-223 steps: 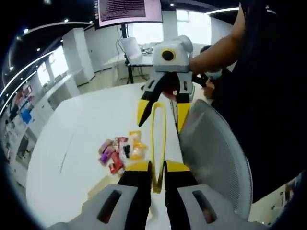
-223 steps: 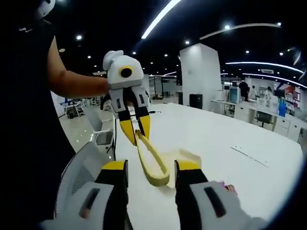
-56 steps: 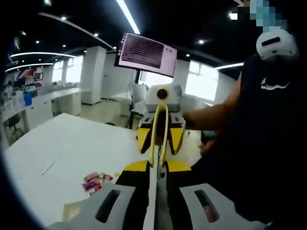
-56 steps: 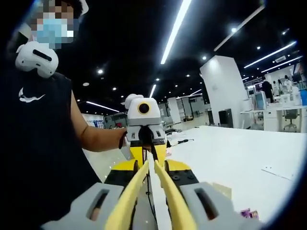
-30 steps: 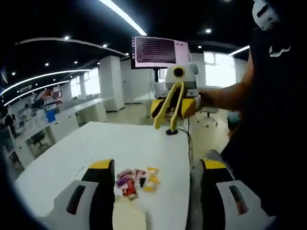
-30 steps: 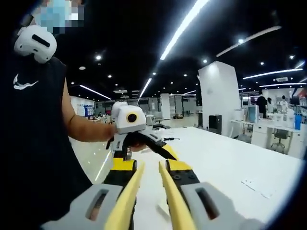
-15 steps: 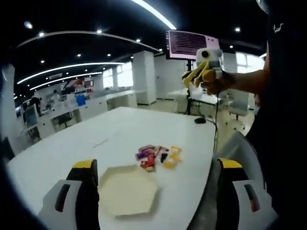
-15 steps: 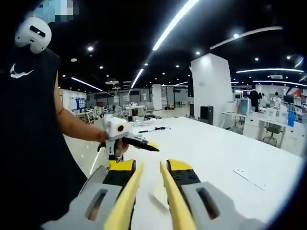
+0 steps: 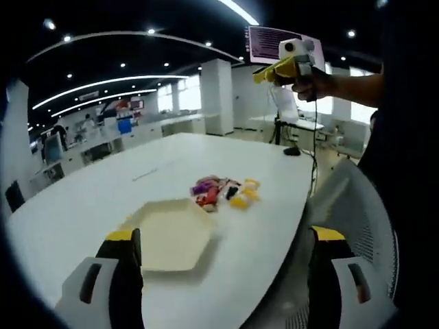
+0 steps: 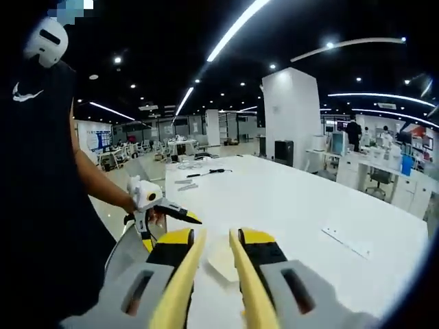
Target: Place the target food into the container with the food tongs after gripping and lifting it, then release it inside without dropping or visibly crushing the food.
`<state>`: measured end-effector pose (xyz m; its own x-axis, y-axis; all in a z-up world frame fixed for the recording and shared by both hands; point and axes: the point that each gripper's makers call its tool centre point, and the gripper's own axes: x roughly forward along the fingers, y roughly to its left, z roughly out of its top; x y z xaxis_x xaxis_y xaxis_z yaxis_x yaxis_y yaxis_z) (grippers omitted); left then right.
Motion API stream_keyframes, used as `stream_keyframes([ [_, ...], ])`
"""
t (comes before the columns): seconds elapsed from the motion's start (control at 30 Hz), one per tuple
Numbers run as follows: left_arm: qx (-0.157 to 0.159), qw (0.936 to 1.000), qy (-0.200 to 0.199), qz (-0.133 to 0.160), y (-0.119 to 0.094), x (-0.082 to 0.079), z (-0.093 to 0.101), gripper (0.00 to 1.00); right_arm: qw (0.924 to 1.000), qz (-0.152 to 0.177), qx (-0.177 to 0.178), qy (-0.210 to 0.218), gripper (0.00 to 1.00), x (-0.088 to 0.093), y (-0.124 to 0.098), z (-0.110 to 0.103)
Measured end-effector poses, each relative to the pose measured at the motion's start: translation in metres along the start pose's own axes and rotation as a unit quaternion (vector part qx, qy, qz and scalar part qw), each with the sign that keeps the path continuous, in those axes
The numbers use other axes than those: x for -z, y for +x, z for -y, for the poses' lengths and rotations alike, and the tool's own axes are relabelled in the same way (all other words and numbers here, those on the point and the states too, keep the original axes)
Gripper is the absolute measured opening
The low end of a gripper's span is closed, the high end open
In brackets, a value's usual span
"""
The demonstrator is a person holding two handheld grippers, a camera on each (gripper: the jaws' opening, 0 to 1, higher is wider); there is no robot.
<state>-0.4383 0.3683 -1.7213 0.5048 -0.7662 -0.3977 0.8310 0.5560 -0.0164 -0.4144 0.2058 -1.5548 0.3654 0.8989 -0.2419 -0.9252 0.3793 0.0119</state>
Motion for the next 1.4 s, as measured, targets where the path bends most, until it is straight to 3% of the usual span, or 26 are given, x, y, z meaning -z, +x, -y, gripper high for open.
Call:
stream_keyframes([
  [0.27,-0.003,0.9998,-0.02,-0.009,0.008,0.021,0.009,0.99,0.9998,-0.015,0.009,0.006,0.25,0.018,-0.005,0.001],
  [0.6,-0.008,0.9997,-0.021,-0.012,0.014,0.027,0.01,0.99,0.999,-0.035,0.028,0.007,0.26,0.041,-0.009,0.01],
  [0.9,0.0,0.9994,-0.024,-0.023,0.019,0.033,0.012,0.99,0.9981,-0.058,0.019,-0.003,0.27,0.061,-0.007,0.015],
  [1.13,-0.003,0.9995,-0.027,-0.013,0.019,0.031,0.012,0.99,0.9973,-0.07,0.02,-0.004,0.27,0.076,-0.004,0.026],
  [1.4,-0.003,0.9993,-0.033,-0.015,0.019,0.032,0.011,0.99,0.9942,-0.099,0.039,-0.018,0.28,0.104,0.003,0.038],
])
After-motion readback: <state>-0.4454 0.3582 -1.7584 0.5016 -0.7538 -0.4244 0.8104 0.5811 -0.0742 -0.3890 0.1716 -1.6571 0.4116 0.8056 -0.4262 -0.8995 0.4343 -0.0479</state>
